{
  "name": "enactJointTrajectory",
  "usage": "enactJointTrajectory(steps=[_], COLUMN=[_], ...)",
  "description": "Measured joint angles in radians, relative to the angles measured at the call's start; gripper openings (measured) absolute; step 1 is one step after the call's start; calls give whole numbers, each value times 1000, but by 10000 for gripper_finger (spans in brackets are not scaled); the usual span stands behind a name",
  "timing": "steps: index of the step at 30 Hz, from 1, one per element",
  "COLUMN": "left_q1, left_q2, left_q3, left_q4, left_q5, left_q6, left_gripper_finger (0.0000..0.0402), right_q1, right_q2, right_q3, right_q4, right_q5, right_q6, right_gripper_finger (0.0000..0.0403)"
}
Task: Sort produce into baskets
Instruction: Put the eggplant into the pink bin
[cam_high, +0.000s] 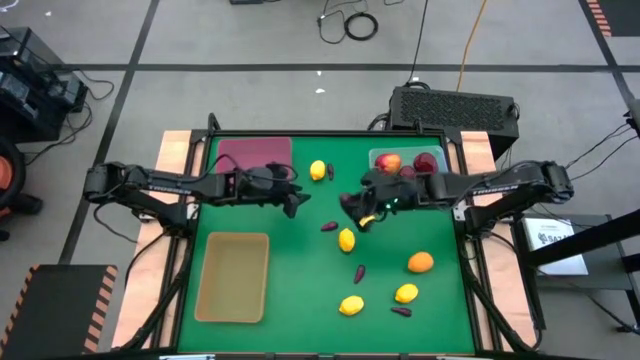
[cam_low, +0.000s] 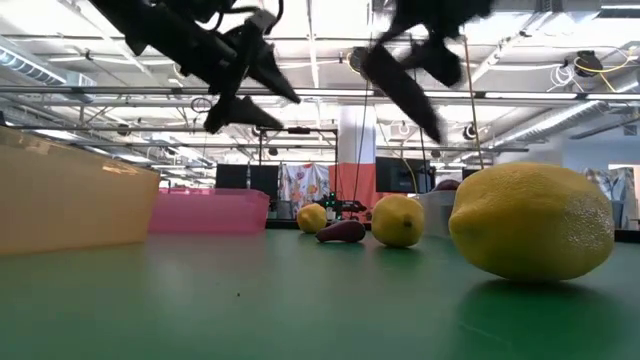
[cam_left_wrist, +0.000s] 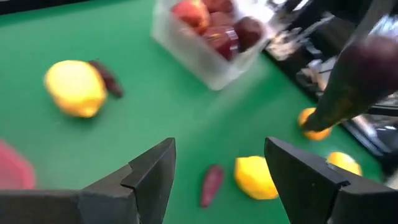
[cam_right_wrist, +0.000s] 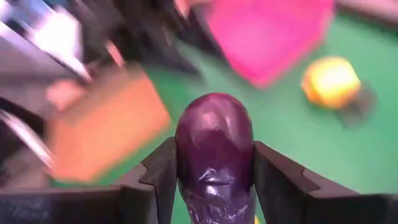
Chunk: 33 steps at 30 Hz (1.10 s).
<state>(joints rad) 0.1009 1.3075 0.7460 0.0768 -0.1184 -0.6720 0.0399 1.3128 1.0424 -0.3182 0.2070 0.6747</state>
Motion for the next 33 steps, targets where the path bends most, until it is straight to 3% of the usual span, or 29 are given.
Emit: enactJointTrajectory(steps=[7, 13, 22, 33], left_q1=[-50, -71, -70, -70], left_q2=[0, 0, 0, 10], left_q3=[0, 0, 0, 0], left_q4=[155, 255, 397, 401], left_q5=[36, -9, -20, -24], left_q6=[98, 153, 292, 312], left_gripper_finger=[254, 254, 254, 254], right_q1=[-46, -86, -94, -98], right_q2=[0, 0, 62, 135], right_q3=[10, 10, 9, 9], right_q4=[351, 390, 533, 652], right_q5=[2, 3, 34, 30], right_q6=[-7, 100, 129, 178], right_gripper_finger=[164, 165, 165, 165])
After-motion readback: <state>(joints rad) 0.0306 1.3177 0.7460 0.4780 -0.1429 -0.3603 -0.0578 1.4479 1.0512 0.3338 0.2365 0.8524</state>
